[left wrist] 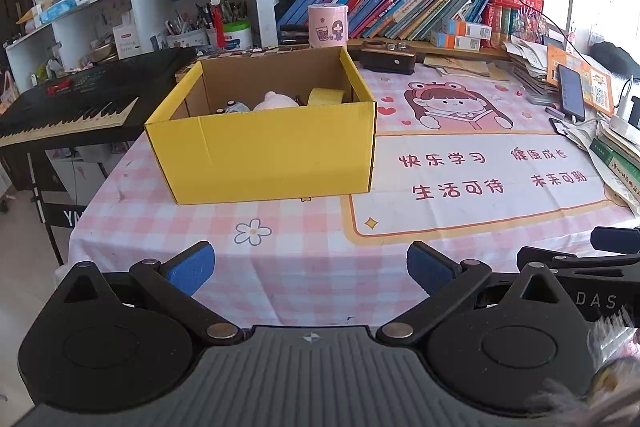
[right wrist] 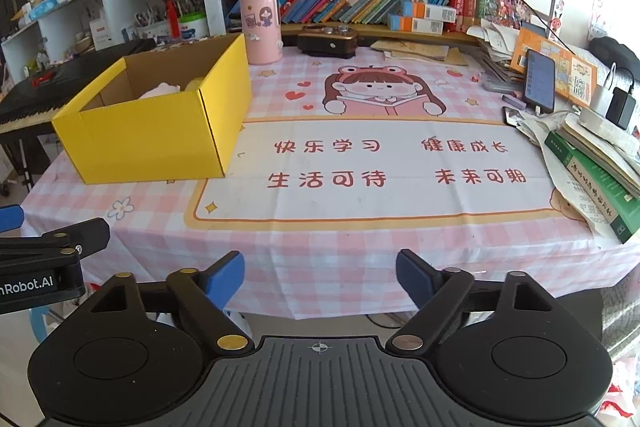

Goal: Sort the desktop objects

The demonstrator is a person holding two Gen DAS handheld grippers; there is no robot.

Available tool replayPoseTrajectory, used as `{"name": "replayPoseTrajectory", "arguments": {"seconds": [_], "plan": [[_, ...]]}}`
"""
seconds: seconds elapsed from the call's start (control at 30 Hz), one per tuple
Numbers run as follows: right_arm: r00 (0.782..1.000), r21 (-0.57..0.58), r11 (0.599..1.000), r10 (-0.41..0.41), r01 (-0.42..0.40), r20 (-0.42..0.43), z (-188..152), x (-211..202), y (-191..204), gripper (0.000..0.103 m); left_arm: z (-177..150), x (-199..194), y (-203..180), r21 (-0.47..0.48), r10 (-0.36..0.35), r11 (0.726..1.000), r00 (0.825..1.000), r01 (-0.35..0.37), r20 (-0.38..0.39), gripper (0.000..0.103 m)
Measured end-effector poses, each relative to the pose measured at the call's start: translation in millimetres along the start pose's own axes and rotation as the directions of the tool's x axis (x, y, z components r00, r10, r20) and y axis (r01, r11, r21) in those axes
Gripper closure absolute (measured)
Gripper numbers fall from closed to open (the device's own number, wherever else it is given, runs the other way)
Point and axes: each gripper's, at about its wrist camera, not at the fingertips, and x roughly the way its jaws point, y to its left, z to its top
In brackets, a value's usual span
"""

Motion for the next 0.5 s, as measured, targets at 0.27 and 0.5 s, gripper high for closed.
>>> {"name": "replayPoseTrajectory", "arguments": {"seconds": [0.27,0.5], "plan": [[1.000,-0.003,1.000,-0.012,0.012,-0.026,-0.7,5.0,1.2,0.004,-1.6,3.5,1.9,-0.003,-0.006,1.000,1.000,0.006,-0.012,0.000],[0.999,-0.006,1.000,-0.016,0.016,-0.046,-0.4,9.8,1.3,0.002,-1.1,6.6,-0.2,0.002,-0.018,1.000,1.000,0.018,-0.025,0.000]]}}
